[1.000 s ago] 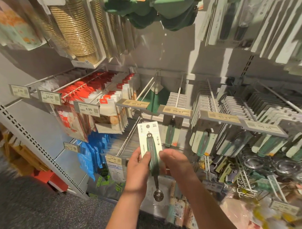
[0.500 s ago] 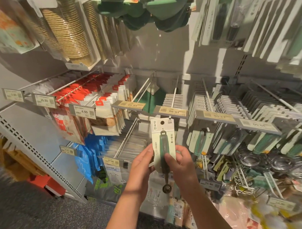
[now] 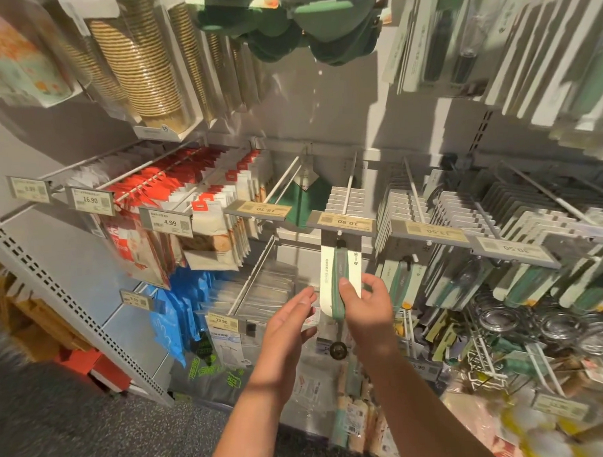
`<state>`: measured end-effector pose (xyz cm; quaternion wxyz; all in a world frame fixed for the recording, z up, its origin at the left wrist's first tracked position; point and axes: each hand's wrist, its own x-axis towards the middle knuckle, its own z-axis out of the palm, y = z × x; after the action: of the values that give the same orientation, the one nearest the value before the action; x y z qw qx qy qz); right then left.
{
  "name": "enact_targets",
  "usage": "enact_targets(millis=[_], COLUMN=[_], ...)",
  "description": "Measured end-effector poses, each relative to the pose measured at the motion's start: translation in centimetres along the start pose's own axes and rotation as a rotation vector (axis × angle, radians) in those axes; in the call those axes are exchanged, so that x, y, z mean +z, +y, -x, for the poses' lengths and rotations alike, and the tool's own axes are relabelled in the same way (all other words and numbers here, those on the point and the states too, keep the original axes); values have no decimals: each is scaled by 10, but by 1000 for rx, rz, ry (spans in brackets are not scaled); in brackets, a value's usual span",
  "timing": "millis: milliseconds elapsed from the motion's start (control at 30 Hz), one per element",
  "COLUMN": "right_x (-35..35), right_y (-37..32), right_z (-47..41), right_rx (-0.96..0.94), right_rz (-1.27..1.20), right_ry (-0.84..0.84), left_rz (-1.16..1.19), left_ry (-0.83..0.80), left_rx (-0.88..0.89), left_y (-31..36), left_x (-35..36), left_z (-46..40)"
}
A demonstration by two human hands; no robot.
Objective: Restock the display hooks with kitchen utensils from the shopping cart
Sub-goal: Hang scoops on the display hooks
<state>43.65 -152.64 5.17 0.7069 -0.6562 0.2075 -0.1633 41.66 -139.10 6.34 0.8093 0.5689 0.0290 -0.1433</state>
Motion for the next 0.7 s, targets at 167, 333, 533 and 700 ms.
enact_targets(millis=[167, 333, 533, 700], right_x=[9, -1, -31, -70], right_y=[18, 63, 72, 61], right_z=[-35, -23, 26, 66], right_rx=[131, 341, 457, 384], right_rz=[149, 244, 155, 111], right_ry=[56, 64, 59, 174], left_rz=[-19, -38, -277, -392], left_ry=[39, 24, -62, -146], left_rx=[-19, -4, -61, -170], left_y=[6, 11, 7, -24], left_x=[-3, -15, -26, -8], left_z=[3, 12, 3, -6])
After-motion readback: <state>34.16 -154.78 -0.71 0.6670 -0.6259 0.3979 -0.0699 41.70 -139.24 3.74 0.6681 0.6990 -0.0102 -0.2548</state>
